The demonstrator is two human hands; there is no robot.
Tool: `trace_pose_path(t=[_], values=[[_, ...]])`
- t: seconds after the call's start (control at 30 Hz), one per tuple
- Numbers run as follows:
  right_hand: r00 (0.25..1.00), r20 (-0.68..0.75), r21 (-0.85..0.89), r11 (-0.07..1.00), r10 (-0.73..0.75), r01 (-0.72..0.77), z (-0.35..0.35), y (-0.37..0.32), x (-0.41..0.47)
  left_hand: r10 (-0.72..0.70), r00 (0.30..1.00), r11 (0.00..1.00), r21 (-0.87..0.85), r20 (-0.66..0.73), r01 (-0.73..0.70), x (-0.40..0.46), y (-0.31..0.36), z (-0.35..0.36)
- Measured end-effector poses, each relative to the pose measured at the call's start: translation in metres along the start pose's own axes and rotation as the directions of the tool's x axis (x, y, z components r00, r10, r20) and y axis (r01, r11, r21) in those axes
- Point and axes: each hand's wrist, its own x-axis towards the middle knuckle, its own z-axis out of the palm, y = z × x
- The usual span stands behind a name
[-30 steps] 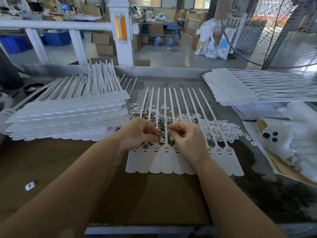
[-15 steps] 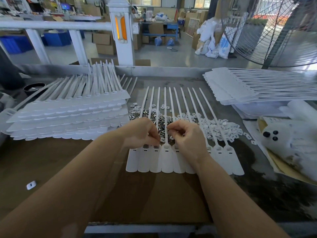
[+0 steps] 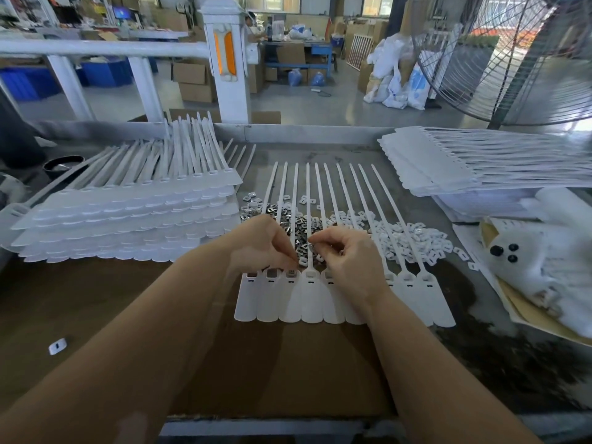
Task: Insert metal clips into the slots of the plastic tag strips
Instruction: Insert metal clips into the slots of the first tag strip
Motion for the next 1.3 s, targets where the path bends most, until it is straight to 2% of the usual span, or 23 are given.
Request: trace_pose_path(t=[0.1,0.23,0.3,0.47,0.6,0.8,1.03,1.2,1.3], values=[[1.0,-0.001,-0.002,1.0,0.012,-0.012,0.0,0.001,0.0,-0.048,0.992,0.995,-0.098,-0.113,0.037,0.0,-0.002,0.003],[1.0,-0.004,-0.003,1.0,0.021,-0.021,-0.001,0.001,0.001,-0.029,0.964,0.991,-0.136,-0.263,-0.008,0.003,0.0,0.012],[1.0,-0.006,-0.003,1.0,0.016,-0.016,0.0,0.001,0.001,-0.03,0.968,0.991,-0.137,-0.249,-0.004,0.003,0.0,0.011],[1.0,-0.011,-0.008,1.0,0.021,-0.021,0.001,0.002,0.001,-0.041,0.996,0.996,-0.085,-0.076,0.034,-0.002,-0.002,0.002],[1.0,-0.015,-0.007,1.0,0.025,-0.025,0.001,0.002,0.001,-0.029,1.0,0.996,-0.084,0.008,0.03,-0.004,0.0,-0.002],[1.0,-0.009,-0.008,1.0,0.021,-0.021,0.001,0.001,0.001,-0.033,0.996,0.999,-0.03,-0.078,0.03,-0.002,0.0,0.004],[1.0,-0.006,-0.008,1.0,0.02,-0.02,0.001,0.001,0.001,-0.049,0.997,0.998,-0.042,-0.057,0.046,-0.002,0.0,0.003],[1.0,-0.002,-0.028,1.0,-0.003,0.003,0.0,0.002,0.0,0.001,0.964,0.988,-0.15,-0.266,-0.042,0.001,0.002,0.016],[1.0,-0.002,-0.027,1.0,-0.012,0.012,0.001,0.001,0.0,0.005,0.954,0.966,-0.245,-0.299,-0.081,0.002,0.008,0.026]])
